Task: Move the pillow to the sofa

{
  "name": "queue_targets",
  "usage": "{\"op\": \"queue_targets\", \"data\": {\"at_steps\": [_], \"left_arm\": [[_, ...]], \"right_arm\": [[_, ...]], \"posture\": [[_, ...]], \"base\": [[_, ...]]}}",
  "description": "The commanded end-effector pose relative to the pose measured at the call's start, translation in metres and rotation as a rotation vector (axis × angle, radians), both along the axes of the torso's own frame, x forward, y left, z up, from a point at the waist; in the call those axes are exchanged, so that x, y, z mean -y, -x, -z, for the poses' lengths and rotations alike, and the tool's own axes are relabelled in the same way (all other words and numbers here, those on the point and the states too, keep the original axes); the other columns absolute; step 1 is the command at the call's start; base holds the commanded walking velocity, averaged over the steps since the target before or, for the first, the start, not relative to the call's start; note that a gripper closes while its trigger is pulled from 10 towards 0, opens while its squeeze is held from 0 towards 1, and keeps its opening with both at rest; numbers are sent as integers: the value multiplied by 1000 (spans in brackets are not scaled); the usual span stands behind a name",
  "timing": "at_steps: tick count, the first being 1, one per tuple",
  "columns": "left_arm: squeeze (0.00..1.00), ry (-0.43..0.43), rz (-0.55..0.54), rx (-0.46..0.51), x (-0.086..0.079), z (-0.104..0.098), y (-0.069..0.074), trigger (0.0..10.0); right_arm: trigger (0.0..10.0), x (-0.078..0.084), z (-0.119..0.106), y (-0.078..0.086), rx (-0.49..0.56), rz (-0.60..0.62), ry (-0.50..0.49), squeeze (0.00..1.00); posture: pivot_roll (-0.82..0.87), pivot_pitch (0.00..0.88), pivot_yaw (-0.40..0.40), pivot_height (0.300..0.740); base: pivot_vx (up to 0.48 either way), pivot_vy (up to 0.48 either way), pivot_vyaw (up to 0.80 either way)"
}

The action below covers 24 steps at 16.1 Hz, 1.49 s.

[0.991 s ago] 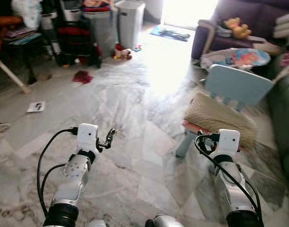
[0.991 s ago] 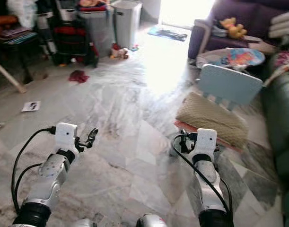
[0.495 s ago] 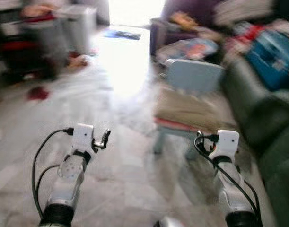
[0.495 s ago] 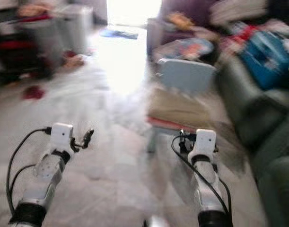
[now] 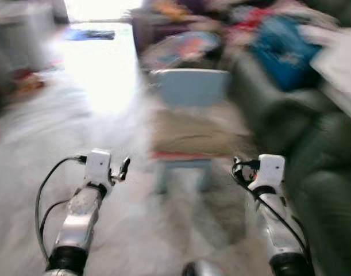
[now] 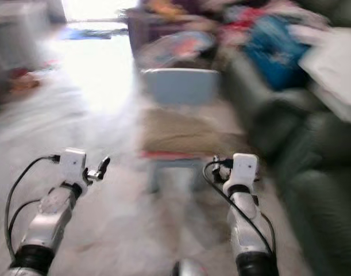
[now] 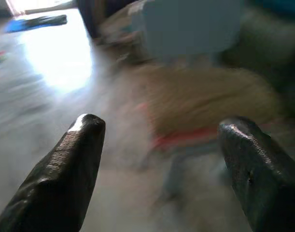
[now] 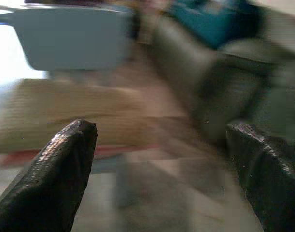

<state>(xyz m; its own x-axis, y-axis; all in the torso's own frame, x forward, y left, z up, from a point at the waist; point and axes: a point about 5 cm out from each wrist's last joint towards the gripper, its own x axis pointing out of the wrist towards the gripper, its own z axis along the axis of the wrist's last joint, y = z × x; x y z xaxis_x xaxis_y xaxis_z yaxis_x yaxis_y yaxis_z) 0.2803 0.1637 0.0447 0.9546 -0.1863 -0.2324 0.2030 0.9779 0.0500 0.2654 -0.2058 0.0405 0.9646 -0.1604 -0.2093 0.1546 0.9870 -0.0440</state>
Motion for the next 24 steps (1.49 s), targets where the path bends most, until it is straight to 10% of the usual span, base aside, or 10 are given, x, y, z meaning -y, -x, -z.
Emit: {"op": "queue_targets", "data": {"at_steps": [1, 24], "left_arm": [[0, -17, 13, -7, 0, 2, 3, 10000], [0, -2, 5, -38, 7, 6, 4, 10000]], "right_arm": [[10000, -4, -6, -6, 23, -14, -5, 0], [10000, -11, -8, -10, 23, -55, -1, 0]], "posture": [[-27, 0, -53, 740], [-24, 0, -64, 740]], "base": [[480, 0, -425], [392, 0, 348]]}}
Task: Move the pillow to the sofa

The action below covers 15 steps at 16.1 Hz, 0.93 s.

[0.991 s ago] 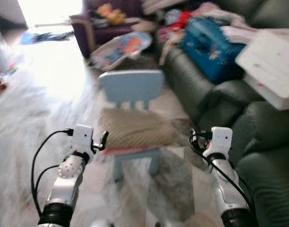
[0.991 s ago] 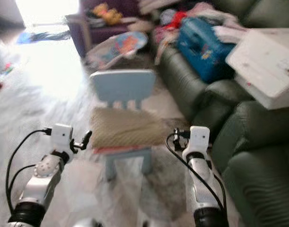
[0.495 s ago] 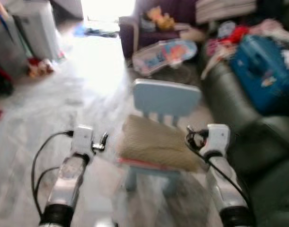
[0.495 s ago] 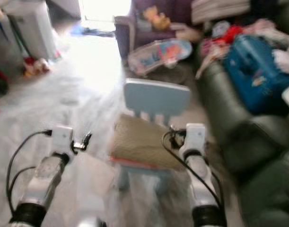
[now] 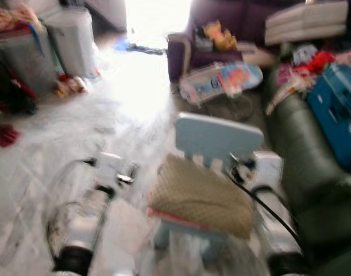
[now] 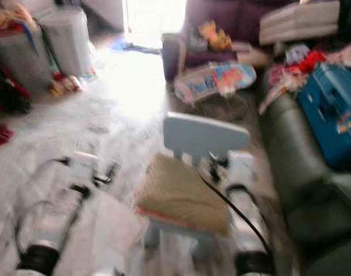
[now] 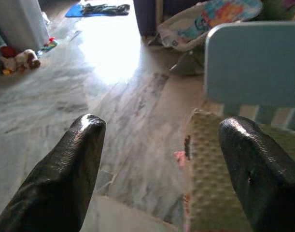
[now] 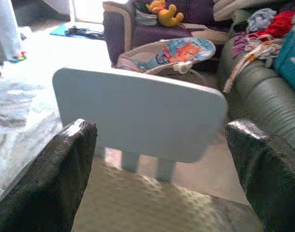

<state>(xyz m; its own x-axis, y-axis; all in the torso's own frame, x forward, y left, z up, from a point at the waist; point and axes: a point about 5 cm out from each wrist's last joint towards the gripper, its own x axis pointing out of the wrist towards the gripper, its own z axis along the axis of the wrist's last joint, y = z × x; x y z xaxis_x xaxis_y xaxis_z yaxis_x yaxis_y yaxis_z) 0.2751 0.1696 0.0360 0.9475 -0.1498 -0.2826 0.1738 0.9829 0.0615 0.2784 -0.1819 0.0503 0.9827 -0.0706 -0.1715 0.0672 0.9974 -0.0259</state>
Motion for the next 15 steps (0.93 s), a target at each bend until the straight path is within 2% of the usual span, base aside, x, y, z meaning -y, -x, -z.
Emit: {"op": "queue_targets", "data": {"at_steps": [1, 10, 15], "left_arm": [[0, 22, 37, 10, 13, -2, -1, 10000], [0, 39, 45, -8, 16, 0, 0, 10000], [0, 60, 51, -10, 16, 1, 1, 10000]], "right_arm": [[10000, 13, 3, 3, -23, 36, 10, 0], [10000, 13, 3, 3, -26, 34, 8, 0], [10000, 14, 3, 4, -28, 32, 14, 0]], "posture": [[-24, 0, -64, 740], [-29, 0, -72, 740], [-32, 0, -70, 740]], "base": [[0, 0, 0], [0, 0, -742], [0, 0, 0]]}}
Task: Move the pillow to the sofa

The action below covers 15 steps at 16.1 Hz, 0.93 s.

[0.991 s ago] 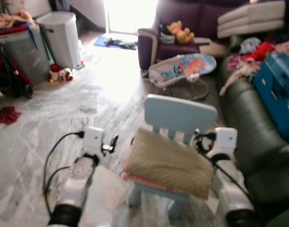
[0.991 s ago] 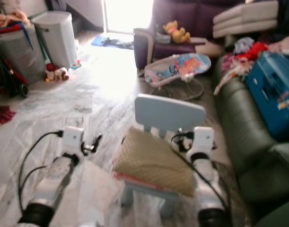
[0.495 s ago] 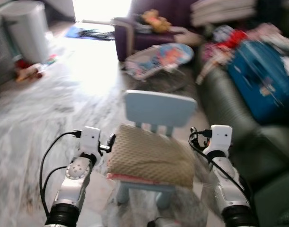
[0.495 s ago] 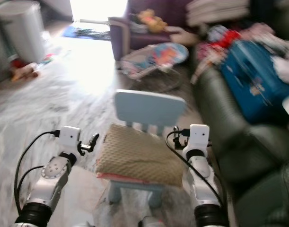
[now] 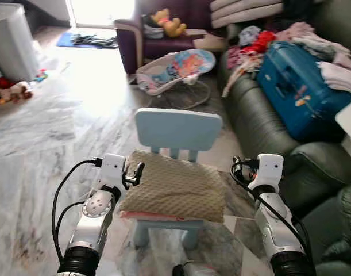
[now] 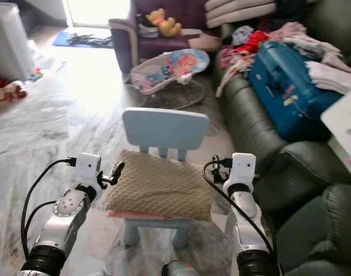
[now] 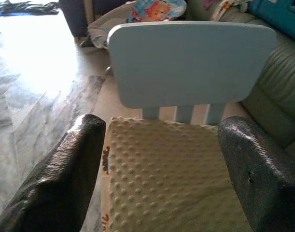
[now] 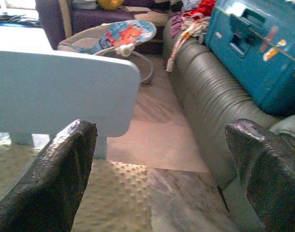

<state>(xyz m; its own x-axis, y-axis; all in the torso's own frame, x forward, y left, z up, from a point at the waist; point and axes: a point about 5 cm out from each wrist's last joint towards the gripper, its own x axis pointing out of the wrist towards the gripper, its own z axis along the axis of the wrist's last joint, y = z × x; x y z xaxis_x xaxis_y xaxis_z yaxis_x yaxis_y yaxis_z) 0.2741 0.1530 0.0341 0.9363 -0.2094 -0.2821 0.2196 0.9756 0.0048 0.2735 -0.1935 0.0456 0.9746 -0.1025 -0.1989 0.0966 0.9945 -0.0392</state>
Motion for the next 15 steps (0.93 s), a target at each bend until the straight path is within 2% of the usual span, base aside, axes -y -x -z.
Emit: {"op": "queue_targets", "data": {"at_steps": [1, 9, 11, 12, 15], "left_arm": [[0, 5, 6, 0, 0, -1, 0, 10000], [0, 11, 3, -4, 1, -1, 0, 10000], [0, 14, -27, 13, -1, -2, -2, 10000], [0, 53, -32, 14, -2, -4, -3, 10000], [0, 56, -29, 21, -4, -6, -4, 10000]], "right_arm": [[10000, 2, -2, -1, -1, 1, 4, 0], [10000, 3, -2, -1, -3, 1, 8, 0], [10000, 3, -1, -1, -10, 5, 2, 0], [10000, 3, -1, -1, -11, 6, 1, 0], [10000, 4, 0, -1, -16, 12, -11, 0]], "posture": [[-33, 0, -70, 740], [-36, 0, -72, 740], [-37, 0, -72, 740], [-37, 0, -72, 740], [-38, 0, -72, 740]], "base": [[0, 0, 0], [0, -34, 0], [0, 0, 0], [0, 0, -425], [0, 0, -548]]}}
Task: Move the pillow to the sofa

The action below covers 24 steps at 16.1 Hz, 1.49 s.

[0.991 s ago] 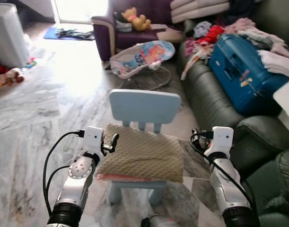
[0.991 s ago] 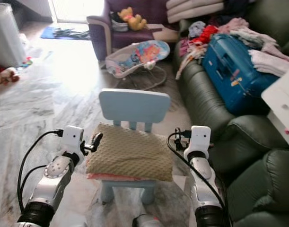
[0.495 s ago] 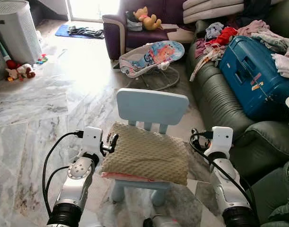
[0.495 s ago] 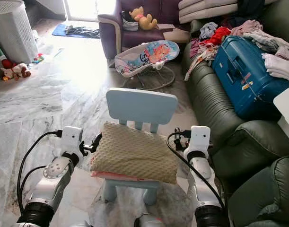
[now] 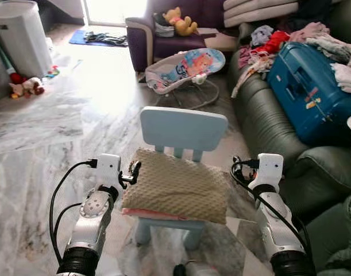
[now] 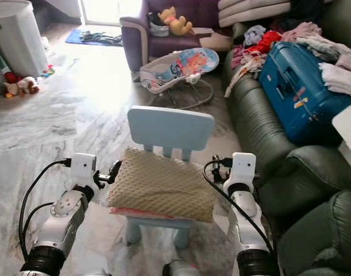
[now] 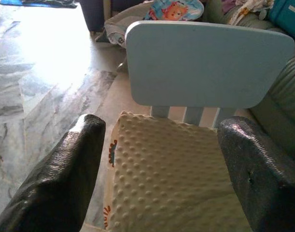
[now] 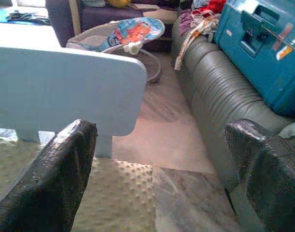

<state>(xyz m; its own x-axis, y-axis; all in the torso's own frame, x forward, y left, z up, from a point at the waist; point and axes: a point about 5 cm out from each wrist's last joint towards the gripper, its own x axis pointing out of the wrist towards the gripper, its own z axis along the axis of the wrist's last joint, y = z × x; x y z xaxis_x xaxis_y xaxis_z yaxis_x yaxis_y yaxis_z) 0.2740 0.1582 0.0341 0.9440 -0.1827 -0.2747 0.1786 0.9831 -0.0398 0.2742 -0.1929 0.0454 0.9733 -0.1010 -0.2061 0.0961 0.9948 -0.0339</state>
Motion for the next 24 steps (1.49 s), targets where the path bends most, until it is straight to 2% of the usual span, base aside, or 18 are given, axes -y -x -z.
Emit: {"op": "queue_targets", "data": {"at_steps": [1, 9, 13, 16, 18, 24], "left_arm": [[0, 10, 12, 22, 2, -6, -5, 10000], [0, 12, 16, 13, 3, -4, -4, 10000], [0, 11, 23, 10, 3, -3, -2, 10000], [0, 19, 24, 6, 4, -2, -2, 10000], [0, 49, 2, 7, 3, -3, -2, 10000], [0, 47, -15, 12, 0, -5, -5, 10000]], "right_arm": [[10000, 5, 0, -1, -10, 11, 0, 0], [10000, 5, -1, -3, -10, 0, 7, 0], [10000, 3, -1, -3, -8, -4, 6, 0], [10000, 3, 0, -2, -9, -3, 6, 0], [10000, 4, 0, -2, -9, -2, 6, 0], [10000, 5, 1, -1, -18, -2, 6, 0]], "posture": [[-38, 0, -73, 740], [-35, 0, -78, 740], [-34, 0, -77, 740], [-36, 0, -76, 740], [-37, 0, -75, 740], [-36, 0, -79, 740]], "base": [[0, 0, -800], [0, 0, -602], [280, -72, -670], [312, -361, 0], [0, 0, 0], [0, 0, 0]]}}
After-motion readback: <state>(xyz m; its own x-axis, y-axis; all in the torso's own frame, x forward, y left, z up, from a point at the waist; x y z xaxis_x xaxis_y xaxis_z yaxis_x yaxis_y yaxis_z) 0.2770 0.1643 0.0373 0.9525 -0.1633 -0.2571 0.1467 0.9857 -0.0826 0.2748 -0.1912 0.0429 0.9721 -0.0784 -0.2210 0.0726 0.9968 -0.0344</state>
